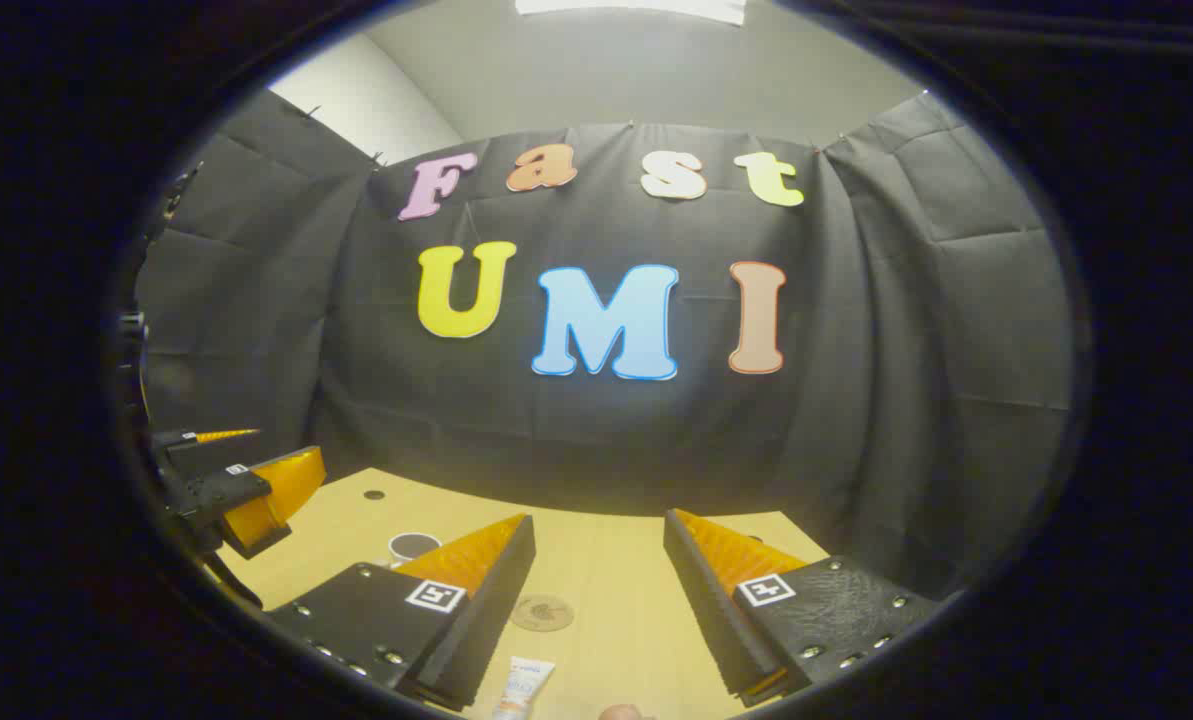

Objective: Put the toothbrush and toothpaste on the desktop into the cup, then pick up the cup and place it on the coaster on the desktop.

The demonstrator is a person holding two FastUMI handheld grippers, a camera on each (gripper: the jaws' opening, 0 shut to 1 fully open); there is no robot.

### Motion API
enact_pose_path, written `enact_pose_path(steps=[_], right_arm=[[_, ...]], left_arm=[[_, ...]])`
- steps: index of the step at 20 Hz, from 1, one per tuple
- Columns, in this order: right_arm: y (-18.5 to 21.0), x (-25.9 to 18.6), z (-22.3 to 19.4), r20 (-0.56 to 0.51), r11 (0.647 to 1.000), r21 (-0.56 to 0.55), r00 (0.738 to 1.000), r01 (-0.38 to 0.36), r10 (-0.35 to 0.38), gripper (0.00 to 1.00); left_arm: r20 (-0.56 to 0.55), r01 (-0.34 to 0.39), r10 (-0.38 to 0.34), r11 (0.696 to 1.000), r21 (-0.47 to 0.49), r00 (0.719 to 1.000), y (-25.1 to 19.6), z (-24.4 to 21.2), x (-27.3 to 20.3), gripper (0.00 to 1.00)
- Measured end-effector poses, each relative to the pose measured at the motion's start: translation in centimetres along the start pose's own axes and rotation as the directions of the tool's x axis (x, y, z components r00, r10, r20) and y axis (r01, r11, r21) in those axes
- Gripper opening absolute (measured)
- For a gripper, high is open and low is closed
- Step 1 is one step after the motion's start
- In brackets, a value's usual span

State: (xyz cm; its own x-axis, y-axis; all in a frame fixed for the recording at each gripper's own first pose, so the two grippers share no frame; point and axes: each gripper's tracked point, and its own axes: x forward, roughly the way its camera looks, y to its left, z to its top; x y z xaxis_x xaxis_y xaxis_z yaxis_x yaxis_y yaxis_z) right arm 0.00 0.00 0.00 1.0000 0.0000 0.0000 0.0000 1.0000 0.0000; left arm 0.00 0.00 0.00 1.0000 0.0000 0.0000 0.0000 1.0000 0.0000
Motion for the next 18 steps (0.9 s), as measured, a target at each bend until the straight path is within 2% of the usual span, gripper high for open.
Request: enact_pose_path(steps=[1, 2, 3, 6, 13, 14, 15, 16, 17, 18], right_arm=[[-0.3, 0.4, -0.1, -0.014, 1.000, -0.002, 1.000, 0.020, -0.020, 0.83], [-0.2, 0.6, -0.3, -0.024, 1.000, -0.005, 0.999, 0.028, -0.028, 0.83], [-0.2, 0.9, -0.2, -0.026, 0.999, -0.002, 0.999, 0.032, -0.032, 0.83], [-0.4, 1.9, -0.9, -0.044, 0.998, -0.003, 0.997, 0.065, -0.065, 0.84], [1.2, 3.6, -2.9, -0.124, 0.999, -0.008, 0.991, 0.044, -0.045, 0.84], [1.2, 3.8, -3.1, -0.136, 0.999, -0.007, 0.990, 0.041, -0.041, 0.84], [1.5, 3.9, -3.6, -0.156, 0.999, -0.002, 0.987, 0.034, -0.034, 0.84], [1.8, 4.0, -4.1, -0.179, 1.000, 0.006, 0.984, 0.026, -0.025, 0.83], [2.3, 3.9, -4.7, -0.203, 1.000, 0.022, 0.979, 0.013, -0.008, 0.83], [2.7, 3.9, -5.3, -0.233, 0.999, 0.040, 0.972, 0.002, 0.008, 0.84]], left_arm=[[-0.008, 0.012, -0.012, 1.000, 0.000, 1.000, -0.1, -0.2, -0.2, 1.00], [-0.007, 0.019, -0.019, 1.000, 0.000, 1.000, -0.1, -0.2, -0.2, 0.91], [-0.016, 0.026, -0.026, 1.000, 0.005, 1.000, -0.2, -0.3, -0.1, 1.00], [-0.045, 0.052, -0.052, 0.999, -0.001, 0.998, -0.5, -0.7, -0.2, 0.99], [-0.113, 0.090, -0.092, 0.996, -0.017, 0.989, -1.0, -1.8, -0.8, 0.99], [-0.127, 0.089, -0.090, 0.996, -0.013, 0.988, -1.0, -2.0, -0.9, 0.91], [-0.139, 0.091, -0.091, 0.996, -0.006, 0.986, -0.9, -2.2, -1.1, 0.99], [-0.147, 0.092, -0.092, 0.996, -0.001, 0.985, -0.7, -2.3, -1.2, 0.91], [-0.161, 0.096, -0.094, 0.995, 0.003, 0.982, -0.7, -2.6, -1.3, 0.91], [-0.182, 0.103, -0.100, 0.995, 0.005, 0.978, -0.8, -2.9, -1.5, 0.95]])
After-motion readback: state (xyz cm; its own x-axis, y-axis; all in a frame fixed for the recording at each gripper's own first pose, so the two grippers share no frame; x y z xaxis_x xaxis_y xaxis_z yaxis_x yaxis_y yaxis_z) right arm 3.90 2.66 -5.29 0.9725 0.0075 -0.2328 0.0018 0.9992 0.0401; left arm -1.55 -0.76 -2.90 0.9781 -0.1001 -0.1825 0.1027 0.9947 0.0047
